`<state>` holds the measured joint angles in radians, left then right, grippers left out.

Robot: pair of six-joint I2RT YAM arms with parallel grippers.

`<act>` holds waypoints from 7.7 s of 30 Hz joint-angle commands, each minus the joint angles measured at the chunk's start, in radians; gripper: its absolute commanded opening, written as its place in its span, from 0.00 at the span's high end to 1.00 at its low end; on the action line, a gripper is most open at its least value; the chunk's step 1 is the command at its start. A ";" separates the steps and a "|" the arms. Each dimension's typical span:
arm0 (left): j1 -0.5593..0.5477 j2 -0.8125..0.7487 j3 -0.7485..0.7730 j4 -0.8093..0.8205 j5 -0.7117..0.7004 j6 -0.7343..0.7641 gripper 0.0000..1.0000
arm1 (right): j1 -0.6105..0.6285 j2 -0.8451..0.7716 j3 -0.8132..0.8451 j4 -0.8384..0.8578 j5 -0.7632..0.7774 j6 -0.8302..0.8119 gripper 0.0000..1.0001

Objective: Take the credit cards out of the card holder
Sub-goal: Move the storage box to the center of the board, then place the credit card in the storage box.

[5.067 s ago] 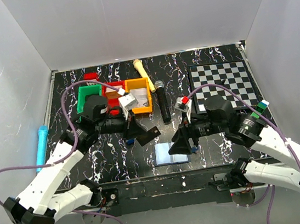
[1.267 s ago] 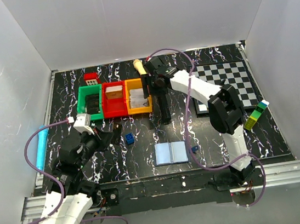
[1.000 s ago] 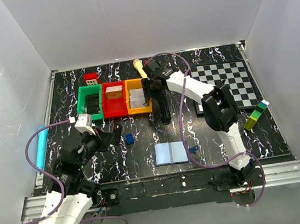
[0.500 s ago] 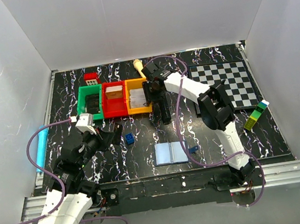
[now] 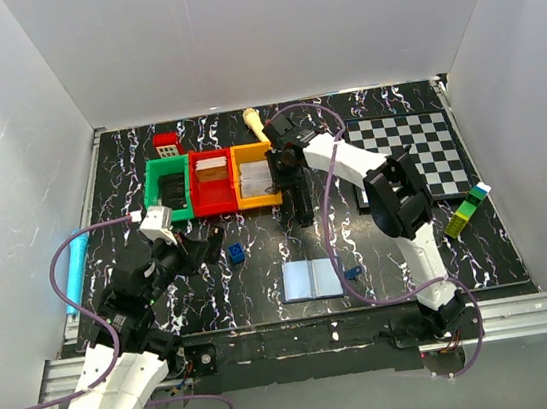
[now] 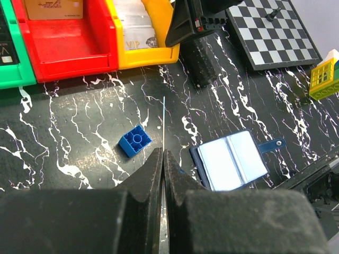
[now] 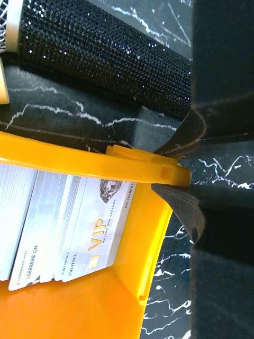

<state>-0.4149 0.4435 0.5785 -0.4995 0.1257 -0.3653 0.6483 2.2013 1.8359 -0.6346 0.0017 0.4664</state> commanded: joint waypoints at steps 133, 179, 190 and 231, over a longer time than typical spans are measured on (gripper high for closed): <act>0.309 0.871 0.057 0.417 0.580 1.577 1.00 | -0.030 -1.414 -1.054 0.142 -0.365 0.118 0.30; 0.265 0.959 0.052 0.493 0.491 1.526 0.82 | -0.030 -1.361 -1.063 0.154 -0.390 0.103 0.30; 0.265 0.966 0.124 0.487 0.473 1.520 0.71 | -0.030 -1.353 -1.061 0.156 -0.390 0.098 0.29; 0.251 1.011 0.179 0.477 0.431 1.539 0.99 | -0.030 -1.350 -1.077 0.153 -0.388 0.084 0.29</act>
<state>-0.1596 1.4914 0.7288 0.0189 0.5350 1.1435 0.6159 0.8574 0.7681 -0.5198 -0.3702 0.5686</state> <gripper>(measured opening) 0.013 0.710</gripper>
